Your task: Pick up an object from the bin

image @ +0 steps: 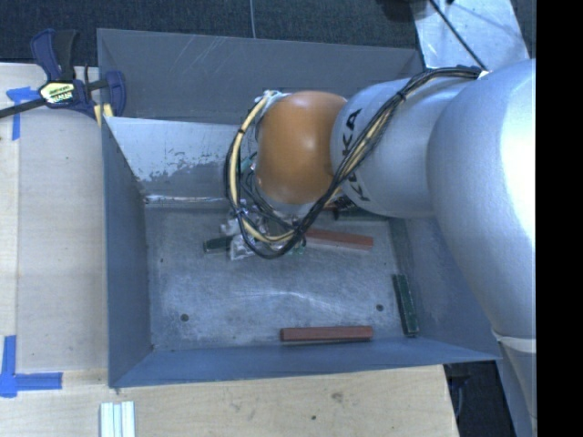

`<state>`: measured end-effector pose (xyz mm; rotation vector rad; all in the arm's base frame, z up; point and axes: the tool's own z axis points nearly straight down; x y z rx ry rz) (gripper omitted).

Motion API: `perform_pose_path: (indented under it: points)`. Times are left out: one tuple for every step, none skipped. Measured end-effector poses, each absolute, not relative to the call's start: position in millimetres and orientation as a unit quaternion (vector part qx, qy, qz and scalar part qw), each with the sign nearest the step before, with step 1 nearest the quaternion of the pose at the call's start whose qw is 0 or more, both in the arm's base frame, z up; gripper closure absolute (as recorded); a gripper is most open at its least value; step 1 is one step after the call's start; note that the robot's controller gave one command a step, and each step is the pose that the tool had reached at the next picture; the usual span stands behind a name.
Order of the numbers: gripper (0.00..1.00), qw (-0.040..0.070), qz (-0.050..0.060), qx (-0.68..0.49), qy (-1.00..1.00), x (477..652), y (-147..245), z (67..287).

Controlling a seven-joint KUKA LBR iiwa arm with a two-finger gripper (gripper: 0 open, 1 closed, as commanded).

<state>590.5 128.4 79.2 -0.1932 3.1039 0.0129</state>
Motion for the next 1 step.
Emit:
perform_pose_path:
  points:
    - [1.0, 0.002, 0.001, -0.092, 0.996, 594.3, 159.5, 221.4]
